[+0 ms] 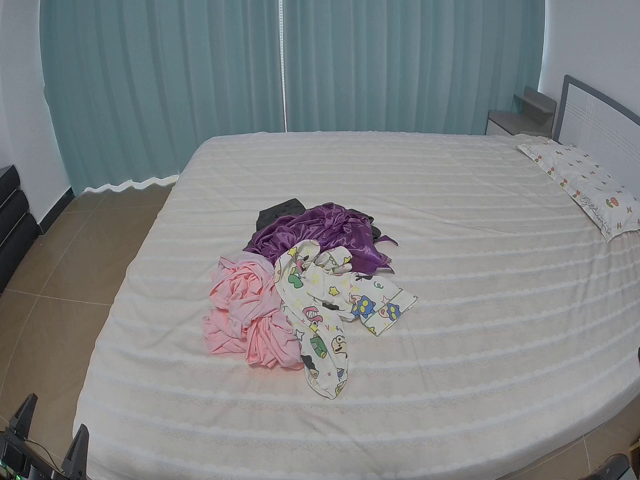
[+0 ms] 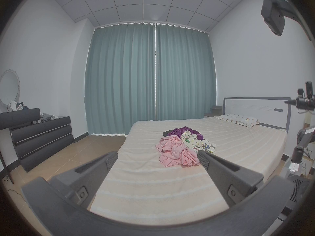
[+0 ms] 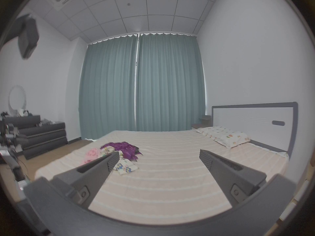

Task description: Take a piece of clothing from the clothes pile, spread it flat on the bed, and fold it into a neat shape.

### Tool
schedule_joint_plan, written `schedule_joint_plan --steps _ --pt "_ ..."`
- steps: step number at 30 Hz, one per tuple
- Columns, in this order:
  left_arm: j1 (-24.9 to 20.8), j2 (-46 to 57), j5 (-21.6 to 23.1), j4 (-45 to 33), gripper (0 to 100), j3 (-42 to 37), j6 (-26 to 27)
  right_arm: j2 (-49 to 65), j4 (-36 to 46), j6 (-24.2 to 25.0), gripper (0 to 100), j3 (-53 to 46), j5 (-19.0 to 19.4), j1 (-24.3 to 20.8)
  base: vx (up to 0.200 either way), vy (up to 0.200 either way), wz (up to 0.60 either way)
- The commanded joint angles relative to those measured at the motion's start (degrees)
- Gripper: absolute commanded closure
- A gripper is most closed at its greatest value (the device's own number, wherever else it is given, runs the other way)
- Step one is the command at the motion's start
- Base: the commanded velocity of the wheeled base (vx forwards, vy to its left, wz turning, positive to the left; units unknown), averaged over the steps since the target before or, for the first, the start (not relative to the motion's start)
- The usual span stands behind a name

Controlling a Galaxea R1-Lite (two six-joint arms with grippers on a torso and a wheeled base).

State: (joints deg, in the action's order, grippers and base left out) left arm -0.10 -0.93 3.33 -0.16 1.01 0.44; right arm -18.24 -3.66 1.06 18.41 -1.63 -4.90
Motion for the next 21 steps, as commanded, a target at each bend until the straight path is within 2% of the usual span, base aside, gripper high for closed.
schedule_joint_plan --steps 1,2,3,7,10,11,12,17,21 --pt "0.01 0.93 0.01 -0.02 0 -1.01 0.0 -47.15 -3.64 8.7 0 15.08 7.7 -7.93 0.0 0.0 0.0" --pt "0.01 0.93 0.01 -0.02 0 -1.01 0.0 -53.31 -6.71 10.01 0 15.25 7.7 -8.46 0.0 0.0 0.0" --pt "0.01 0.93 0.01 -0.02 0 -1.01 0.0 -54.01 -7.07 10.19 0 15.17 7.7 -8.55 0.0 0.0 0.0" --pt "0.01 0.93 0.01 -0.02 0 -1.01 0.0 -74.31 -21.13 15.73 0 16.92 7.79 -10.39 0.0 0.0 0.0" --pt "0.01 0.93 0.01 -0.02 0 -1.01 0.0 -85.56 -27.81 18.98 0 20.53 7.43 -12.24 0.0 0.0 0.0" --pt "0.01 0.93 0.01 -0.02 0 -1.01 0.0 -85.56 -27.81 18.98 0 20.53 7.43 -12.24 0.0 0.0 0.0" --pt "0.01 0.93 0.01 -0.02 0 -1.01 0.0 -92.33 -30.36 21.0 0 23.96 7.35 -13.29 0.0 0.0 0.0" --pt "0.01 0.93 0.01 -0.11 0 -1.01 0.0 -106.57 -30.97 26.36 0 33.8 7.08 -16.46 0.0 0.0 0.0" --pt "0.01 0.93 0.01 -0.02 0 -1.01 0.0 -113.34 -30.36 29.79 0 41.62 7.08 -16.98 0.0 0.0 0.0"
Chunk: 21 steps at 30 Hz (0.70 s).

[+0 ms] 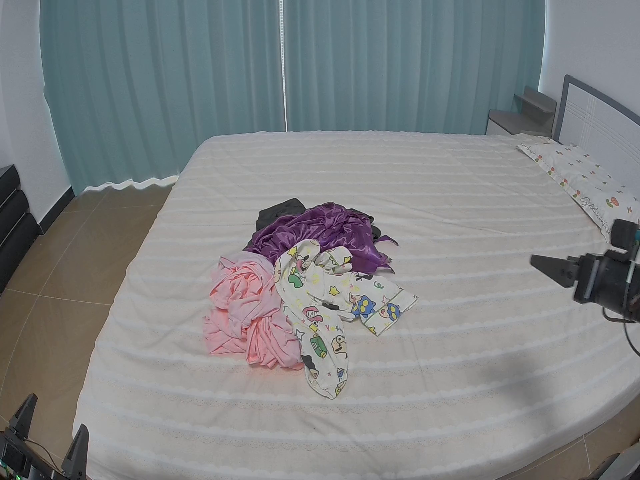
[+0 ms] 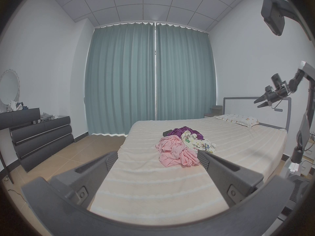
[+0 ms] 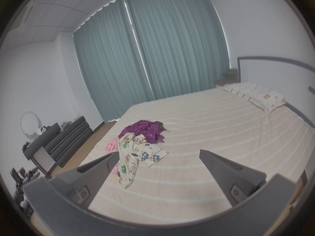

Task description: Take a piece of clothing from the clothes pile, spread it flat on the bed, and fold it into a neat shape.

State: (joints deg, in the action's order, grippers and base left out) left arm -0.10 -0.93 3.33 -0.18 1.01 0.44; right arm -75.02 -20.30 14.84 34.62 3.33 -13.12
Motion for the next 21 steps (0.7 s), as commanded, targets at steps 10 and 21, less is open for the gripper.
schedule_joint_plan --steps 10,21 --pt "0.01 0.93 0.01 0.01 0 -1.01 0.0 -70.26 -10.82 16.37 0 41.23 -0.16 -10.35 0.0 0.0 0.0" --pt "0.01 0.93 0.01 0.01 0 -1.01 0.0 -77.82 -2.55 13.38 0 54.5 -6.84 -13.51 0.0 0.0 0.0"
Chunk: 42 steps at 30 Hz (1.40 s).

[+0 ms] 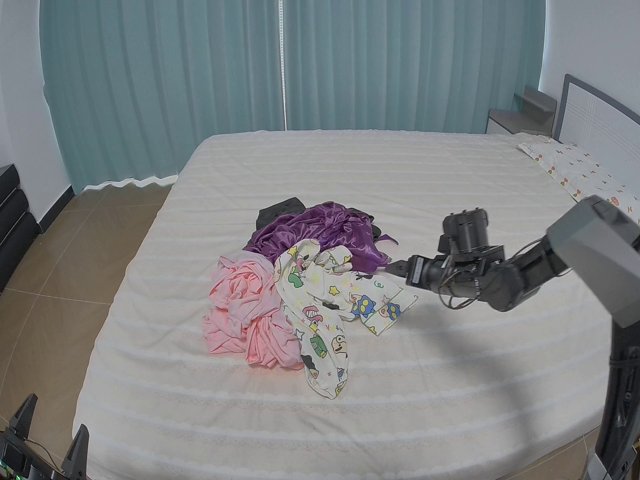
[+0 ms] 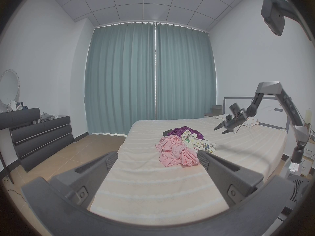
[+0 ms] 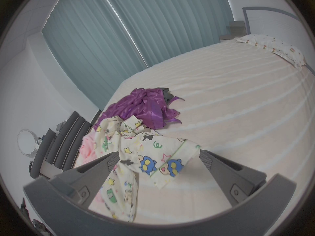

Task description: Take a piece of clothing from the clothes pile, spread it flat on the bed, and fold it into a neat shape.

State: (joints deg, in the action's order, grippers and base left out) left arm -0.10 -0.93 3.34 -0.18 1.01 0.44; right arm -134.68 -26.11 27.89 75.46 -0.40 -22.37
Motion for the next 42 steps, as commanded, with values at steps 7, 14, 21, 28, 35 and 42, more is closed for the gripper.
schedule_joint_plan --steps 7,14,21,28,35,42 --pt "0.01 0.93 0.0 0.01 0 -1.01 0.0 -19.39 5.72 -2.14 0 16.03 -3.29 -4.35 0.0 0.0 0.0" --pt "0.01 0.93 0.0 -0.08 0 -1.01 0.0 -19.65 6.95 -2.84 0 17.09 -3.29 -4.35 0.0 0.0 0.0" --pt "0.01 0.93 0.0 0.01 0 -1.01 0.0 -18.42 7.3 -2.4 100 17.53 -3.64 -4.0 0.0 0.0 0.0" --pt "0.01 0.93 0.0 0.01 0 -1.01 0.0 -15.26 7.3 -2.32 100 13.31 -3.55 -3.65 0.0 0.0 0.0" --pt "0.01 0.93 0.0 0.01 0 -1.01 0.0 -5.24 6.25 -2.84 100 0.48 -3.38 -4.35 0.0 0.0 0.0" --pt "0.01 0.93 0.0 0.01 0 -1.01 0.0 9.53 -2.98 -2.84 100 -19.3 -2.85 -4.7 0.0 0.0 0.0"
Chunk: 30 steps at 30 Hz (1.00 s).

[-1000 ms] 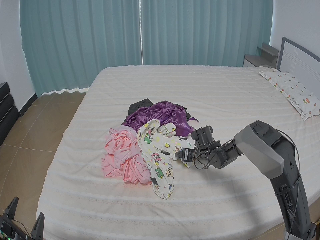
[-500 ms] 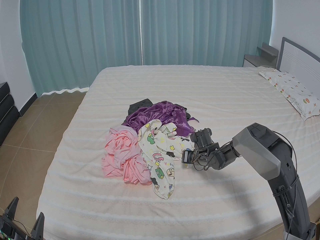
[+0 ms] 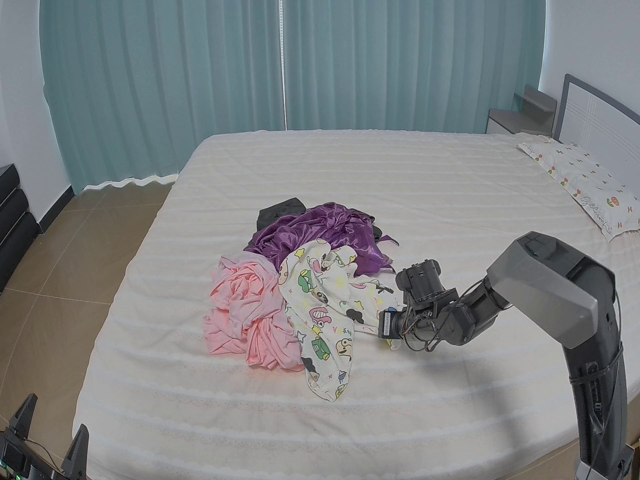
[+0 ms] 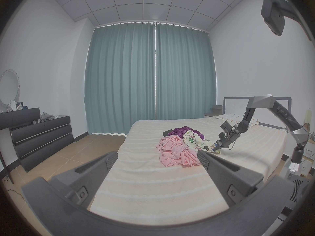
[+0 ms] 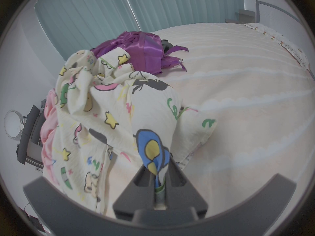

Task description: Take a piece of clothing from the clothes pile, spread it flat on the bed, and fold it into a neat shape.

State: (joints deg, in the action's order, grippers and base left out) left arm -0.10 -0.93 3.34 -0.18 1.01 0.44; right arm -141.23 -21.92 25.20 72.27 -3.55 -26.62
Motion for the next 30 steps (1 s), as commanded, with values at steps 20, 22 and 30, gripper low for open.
schedule_joint_plan --steps 20,22,30 --pt "0.01 0.93 0.26 0.53 0 -1.01 4.83 50.09 -37.58 0.47 100 -50.82 0.38 -8.8 0.0 0.0 0.0" --pt "0.01 0.93 0.35 0.53 0 -1.01 4.83 52.9 -39.17 0.38 100 -48.89 0.56 -10.99 0.0 0.0 0.0" --pt "0.01 -6.54 0.7 2.73 0 14.9 -4.66 53.78 -38.99 -0.06 100 -38.69 0.38 -14.42 0.0 0.0 0.0"
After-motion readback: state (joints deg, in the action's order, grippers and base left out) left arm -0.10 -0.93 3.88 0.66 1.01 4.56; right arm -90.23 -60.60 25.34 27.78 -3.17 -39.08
